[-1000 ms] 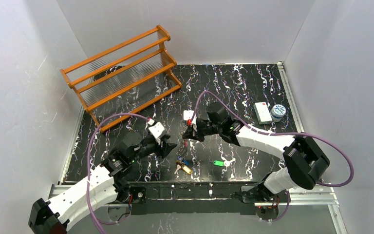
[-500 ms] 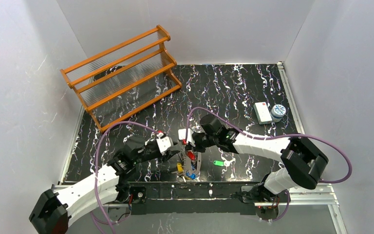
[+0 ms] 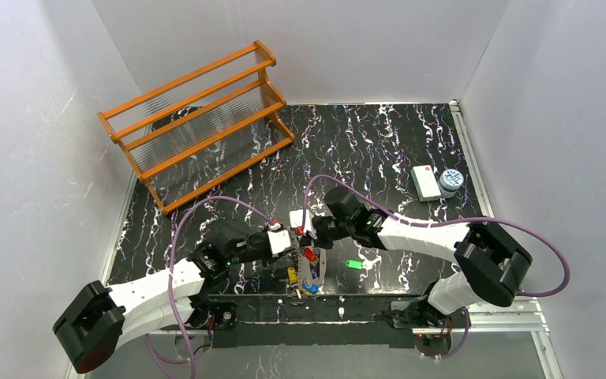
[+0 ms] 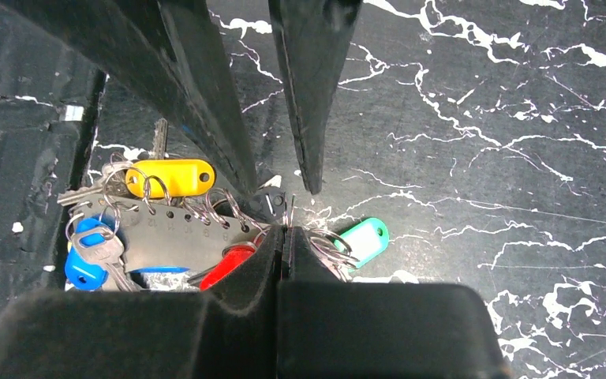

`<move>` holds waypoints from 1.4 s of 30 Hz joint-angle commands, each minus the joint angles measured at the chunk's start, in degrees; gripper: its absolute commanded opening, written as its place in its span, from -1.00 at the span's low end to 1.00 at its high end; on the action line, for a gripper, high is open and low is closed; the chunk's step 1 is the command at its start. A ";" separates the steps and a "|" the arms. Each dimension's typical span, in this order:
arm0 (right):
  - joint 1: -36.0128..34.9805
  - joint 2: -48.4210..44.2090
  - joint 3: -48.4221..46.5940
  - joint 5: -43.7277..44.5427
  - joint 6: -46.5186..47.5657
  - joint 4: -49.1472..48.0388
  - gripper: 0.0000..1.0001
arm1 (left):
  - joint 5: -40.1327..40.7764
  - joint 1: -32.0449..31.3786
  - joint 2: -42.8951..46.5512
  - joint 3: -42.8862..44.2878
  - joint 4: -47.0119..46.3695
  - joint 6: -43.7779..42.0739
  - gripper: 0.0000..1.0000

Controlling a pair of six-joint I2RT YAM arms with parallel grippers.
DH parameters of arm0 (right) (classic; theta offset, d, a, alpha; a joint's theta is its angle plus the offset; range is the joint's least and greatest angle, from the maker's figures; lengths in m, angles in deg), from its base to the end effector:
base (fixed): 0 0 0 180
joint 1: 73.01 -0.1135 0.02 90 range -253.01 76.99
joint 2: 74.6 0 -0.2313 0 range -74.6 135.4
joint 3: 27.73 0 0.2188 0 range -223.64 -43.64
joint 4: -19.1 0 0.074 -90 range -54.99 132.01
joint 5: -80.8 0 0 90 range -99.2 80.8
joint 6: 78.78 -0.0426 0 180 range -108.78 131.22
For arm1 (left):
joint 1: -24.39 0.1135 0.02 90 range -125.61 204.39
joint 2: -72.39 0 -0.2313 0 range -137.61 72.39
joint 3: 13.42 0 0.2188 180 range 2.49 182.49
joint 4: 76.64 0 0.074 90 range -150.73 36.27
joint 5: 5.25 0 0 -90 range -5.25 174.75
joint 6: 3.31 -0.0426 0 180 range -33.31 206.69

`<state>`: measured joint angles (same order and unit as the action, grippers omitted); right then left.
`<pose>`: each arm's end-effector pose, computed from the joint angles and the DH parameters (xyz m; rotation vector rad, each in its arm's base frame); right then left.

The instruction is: Put the keys on the keyring

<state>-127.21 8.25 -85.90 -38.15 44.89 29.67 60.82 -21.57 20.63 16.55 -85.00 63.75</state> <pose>0.1476 0.2399 0.1874 -1.7198 1.3656 0.7538 0.1196 -0.1485 0.1877 1.2728 1.3205 -0.6605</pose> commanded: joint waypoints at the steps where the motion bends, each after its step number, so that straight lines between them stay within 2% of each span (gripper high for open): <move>1: -0.63 -1.61 -0.46 -3.12 -2.03 -3.31 -0.97 | 3.28 -1.70 -2.03 0.23 -3.54 -1.81 -0.45; 6: -0.65 -2.37 -0.56 -4.25 -3.39 -3.91 -0.97 | 5.81 -2.92 -4.73 0.30 -4.39 -1.78 -0.45; 13: -0.74 -2.50 -0.89 -4.41 -4.08 -2.97 -0.97 | 7.36 -3.74 -5.95 0.31 -4.92 -2.19 -0.97; 20: -0.80 -3.00 -0.49 -2.04 -5.95 -4.68 -0.97 | 7.57 -3.88 -5.34 0.44 -4.93 0.62 -1.00; 21: -0.77 -3.53 0.11 -1.51 -6.45 -5.80 -0.89 | 7.74 -3.88 -4.74 0.33 -4.99 1.29 -1.00; 24: -0.75 -6.44 3.73 0.51 -8.70 -10.97 -0.28 | 8.00 -3.88 -2.76 -0.75 -6.77 5.28 -1.00; 25: -0.73 -7.65 4.85 1.24 -9.39 -12.48 -0.17 | 8.29 -3.88 -2.12 -1.38 -8.29 7.51 -1.00; 28: -0.66 -11.15 7.54 3.32 -11.38 -15.78 -0.04 | 8.18 -3.89 -0.74 -3.08 -12.49 12.77 -1.00; 31: -0.10 -13.85 8.48 2.70 -13.55 -16.75 -0.04 | 8.94 -3.99 0.14 -4.75 -16.28 18.10 -1.00; 35: 0.87 -15.14 9.26 0.06 -17.49 -17.62 -0.13 | 9.18 -3.97 0.46 -6.24 -20.85 24.28 -1.00; 42: 2.82 -15.34 10.72 -3.25 -24.11 -19.15 -0.28 | 7.01 -3.96 0.35 -9.26 -29.13 27.10 -1.00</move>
<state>-125.65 -5.98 -76.20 -38.83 26.21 14.08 69.11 -25.30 19.99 8.58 -105.92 87.86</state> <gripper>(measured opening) 0.380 0.017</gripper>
